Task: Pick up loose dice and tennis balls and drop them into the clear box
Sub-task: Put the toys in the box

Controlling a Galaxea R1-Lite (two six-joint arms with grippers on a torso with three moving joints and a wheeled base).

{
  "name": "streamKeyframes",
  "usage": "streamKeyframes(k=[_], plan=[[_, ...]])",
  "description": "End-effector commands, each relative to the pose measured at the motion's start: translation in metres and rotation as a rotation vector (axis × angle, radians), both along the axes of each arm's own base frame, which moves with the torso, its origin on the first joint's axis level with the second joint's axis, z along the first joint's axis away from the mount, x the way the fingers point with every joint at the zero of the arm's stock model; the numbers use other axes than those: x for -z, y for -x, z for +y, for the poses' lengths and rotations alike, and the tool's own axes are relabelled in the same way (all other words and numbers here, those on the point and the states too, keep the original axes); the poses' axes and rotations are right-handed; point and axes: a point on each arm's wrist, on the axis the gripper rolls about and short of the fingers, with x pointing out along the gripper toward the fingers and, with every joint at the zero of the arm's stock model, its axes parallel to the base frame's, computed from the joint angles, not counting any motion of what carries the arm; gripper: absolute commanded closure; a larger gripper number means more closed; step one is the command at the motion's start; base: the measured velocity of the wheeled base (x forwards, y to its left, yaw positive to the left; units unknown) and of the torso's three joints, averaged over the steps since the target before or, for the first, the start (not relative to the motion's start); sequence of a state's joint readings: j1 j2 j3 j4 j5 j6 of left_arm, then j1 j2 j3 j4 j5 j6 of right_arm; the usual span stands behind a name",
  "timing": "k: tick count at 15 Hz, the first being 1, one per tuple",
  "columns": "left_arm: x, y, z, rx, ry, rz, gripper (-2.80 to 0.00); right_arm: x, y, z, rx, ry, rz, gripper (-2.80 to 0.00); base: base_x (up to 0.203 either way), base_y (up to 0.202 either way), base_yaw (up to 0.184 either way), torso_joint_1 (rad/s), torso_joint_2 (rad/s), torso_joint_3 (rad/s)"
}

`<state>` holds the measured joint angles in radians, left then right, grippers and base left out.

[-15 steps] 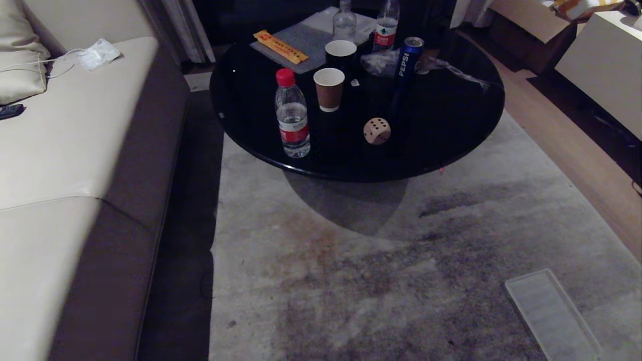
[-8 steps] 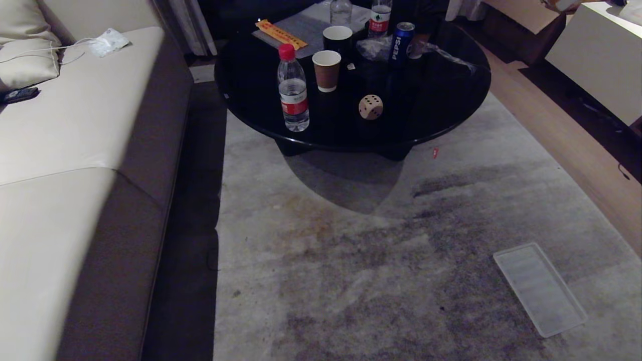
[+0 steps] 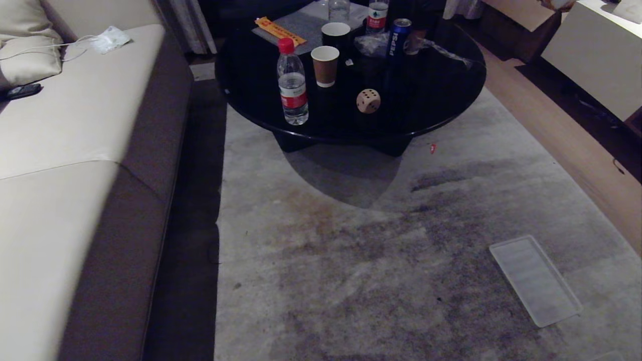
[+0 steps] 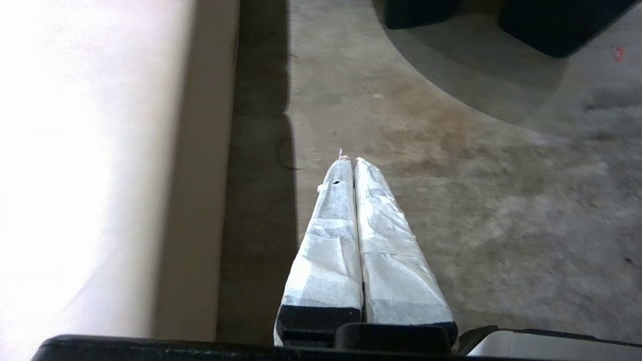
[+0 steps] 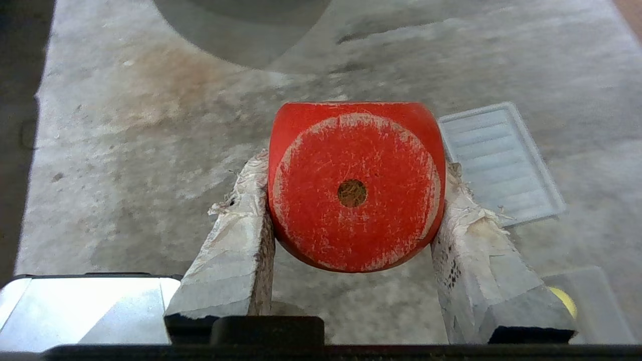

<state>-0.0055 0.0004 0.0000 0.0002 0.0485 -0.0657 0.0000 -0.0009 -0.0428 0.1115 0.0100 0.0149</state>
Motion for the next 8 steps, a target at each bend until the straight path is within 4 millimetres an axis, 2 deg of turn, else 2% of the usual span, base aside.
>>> streamKeyframes(k=[1, 8], plan=[[0.0004, -0.0002, 0.0001, -0.001, 0.0, 0.002, 0.0, -0.0001, -0.0002, 0.0, 0.001, 0.0, 0.003, 0.0, 0.004, 0.006, -0.101, 0.003, 0.0, 0.002], [0.0004, -0.0002, 0.0, 0.0, 0.0, 0.002, 0.0, -0.0001, -0.0002, 0.0, 0.001, -0.001, 0.003, 0.0, 0.002, 0.01, -0.162, 0.002, 0.0, 0.001]])
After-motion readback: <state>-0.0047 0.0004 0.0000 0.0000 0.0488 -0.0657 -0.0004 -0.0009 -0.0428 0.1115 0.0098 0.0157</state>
